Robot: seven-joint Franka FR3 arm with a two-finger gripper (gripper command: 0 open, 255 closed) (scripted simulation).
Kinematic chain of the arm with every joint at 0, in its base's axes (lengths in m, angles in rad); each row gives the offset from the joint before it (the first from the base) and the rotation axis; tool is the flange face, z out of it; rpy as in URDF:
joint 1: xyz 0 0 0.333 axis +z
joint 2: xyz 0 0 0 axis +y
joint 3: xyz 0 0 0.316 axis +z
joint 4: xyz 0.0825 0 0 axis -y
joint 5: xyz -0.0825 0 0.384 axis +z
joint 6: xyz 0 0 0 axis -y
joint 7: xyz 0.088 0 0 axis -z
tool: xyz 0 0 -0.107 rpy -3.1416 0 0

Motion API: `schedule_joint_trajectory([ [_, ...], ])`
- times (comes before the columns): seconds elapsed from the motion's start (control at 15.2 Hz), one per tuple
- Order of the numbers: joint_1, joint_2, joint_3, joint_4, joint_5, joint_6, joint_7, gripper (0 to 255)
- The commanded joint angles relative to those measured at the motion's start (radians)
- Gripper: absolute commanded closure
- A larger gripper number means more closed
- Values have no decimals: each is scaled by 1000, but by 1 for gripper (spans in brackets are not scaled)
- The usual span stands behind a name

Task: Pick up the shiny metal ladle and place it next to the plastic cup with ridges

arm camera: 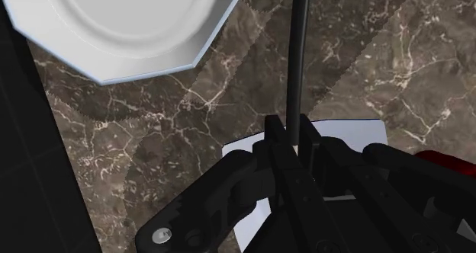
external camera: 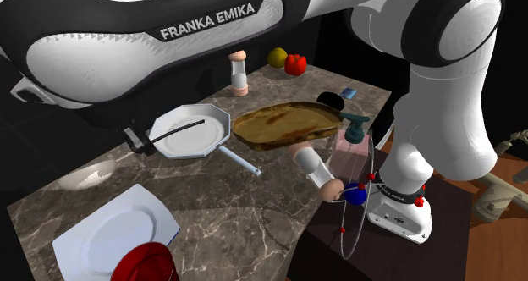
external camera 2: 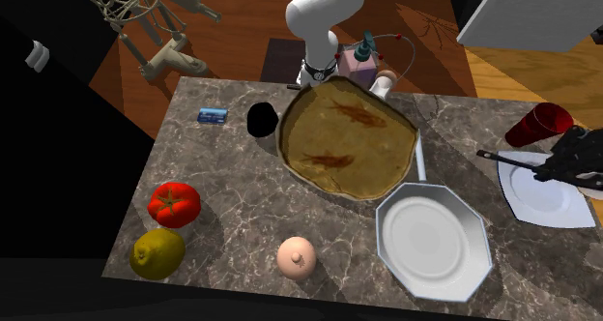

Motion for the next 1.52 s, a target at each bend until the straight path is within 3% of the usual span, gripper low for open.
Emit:
schedule_joint_trajectory([
  [0.0,-2,-3,0,-32,0,29,6,255],
  [1.45,-13,47,-8,-252,-23,292,61,255],
])
